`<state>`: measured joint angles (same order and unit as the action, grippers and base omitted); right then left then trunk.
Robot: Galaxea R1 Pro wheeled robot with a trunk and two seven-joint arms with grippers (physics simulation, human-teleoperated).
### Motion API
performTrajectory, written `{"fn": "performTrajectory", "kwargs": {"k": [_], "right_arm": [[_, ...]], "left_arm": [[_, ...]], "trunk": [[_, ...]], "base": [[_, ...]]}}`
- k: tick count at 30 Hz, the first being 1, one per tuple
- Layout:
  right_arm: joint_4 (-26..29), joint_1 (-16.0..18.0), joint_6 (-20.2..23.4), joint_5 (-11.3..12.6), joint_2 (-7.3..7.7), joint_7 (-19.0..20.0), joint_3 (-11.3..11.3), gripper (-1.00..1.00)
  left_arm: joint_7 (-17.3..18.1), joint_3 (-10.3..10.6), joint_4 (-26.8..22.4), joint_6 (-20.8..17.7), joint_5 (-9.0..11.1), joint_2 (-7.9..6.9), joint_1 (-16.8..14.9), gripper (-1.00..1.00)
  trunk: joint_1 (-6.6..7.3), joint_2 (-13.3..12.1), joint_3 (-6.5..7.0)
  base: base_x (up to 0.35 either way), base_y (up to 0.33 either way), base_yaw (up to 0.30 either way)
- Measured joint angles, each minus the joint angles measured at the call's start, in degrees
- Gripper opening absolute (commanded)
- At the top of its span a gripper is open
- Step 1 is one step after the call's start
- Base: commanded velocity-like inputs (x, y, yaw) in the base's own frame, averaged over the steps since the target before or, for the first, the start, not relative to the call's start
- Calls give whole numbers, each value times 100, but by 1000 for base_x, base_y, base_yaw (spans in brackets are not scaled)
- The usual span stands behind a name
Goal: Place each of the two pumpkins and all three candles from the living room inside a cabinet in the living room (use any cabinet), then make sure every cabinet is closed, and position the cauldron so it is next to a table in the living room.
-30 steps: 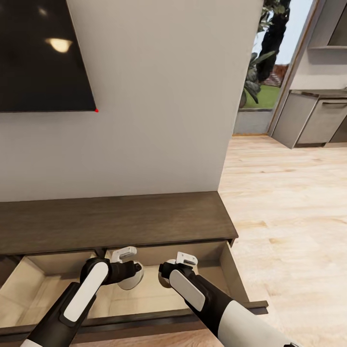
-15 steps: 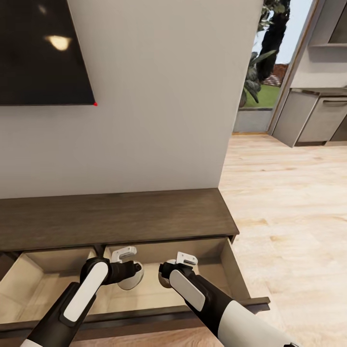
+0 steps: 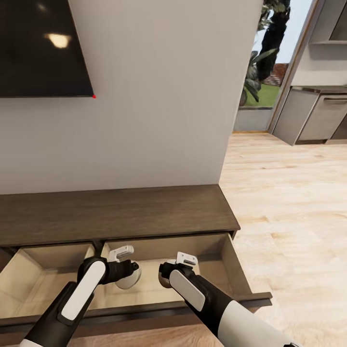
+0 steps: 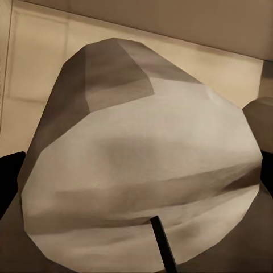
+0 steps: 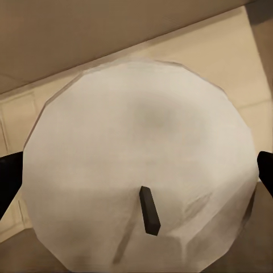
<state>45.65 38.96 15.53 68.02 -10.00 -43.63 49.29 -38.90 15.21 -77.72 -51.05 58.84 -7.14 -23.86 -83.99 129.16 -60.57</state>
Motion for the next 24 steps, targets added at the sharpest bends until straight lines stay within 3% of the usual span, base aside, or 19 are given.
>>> {"fn": "performTrajectory", "kwargs": {"k": [15, 24], "right_arm": [[0, 0, -8, 1, 0, 0, -3, -100], [1, 1, -11, 10, 0, 0, 1, -100]], "left_arm": [[0, -116, 0, -1, 2, -16, 0, -100], [1, -118, 0, 2, 2, -19, -1, -100]], "trunk": [[-330, 602, -269], [-330, 603, -270]], "base": [[0, 0, 0], [0, 0, 0]]}}
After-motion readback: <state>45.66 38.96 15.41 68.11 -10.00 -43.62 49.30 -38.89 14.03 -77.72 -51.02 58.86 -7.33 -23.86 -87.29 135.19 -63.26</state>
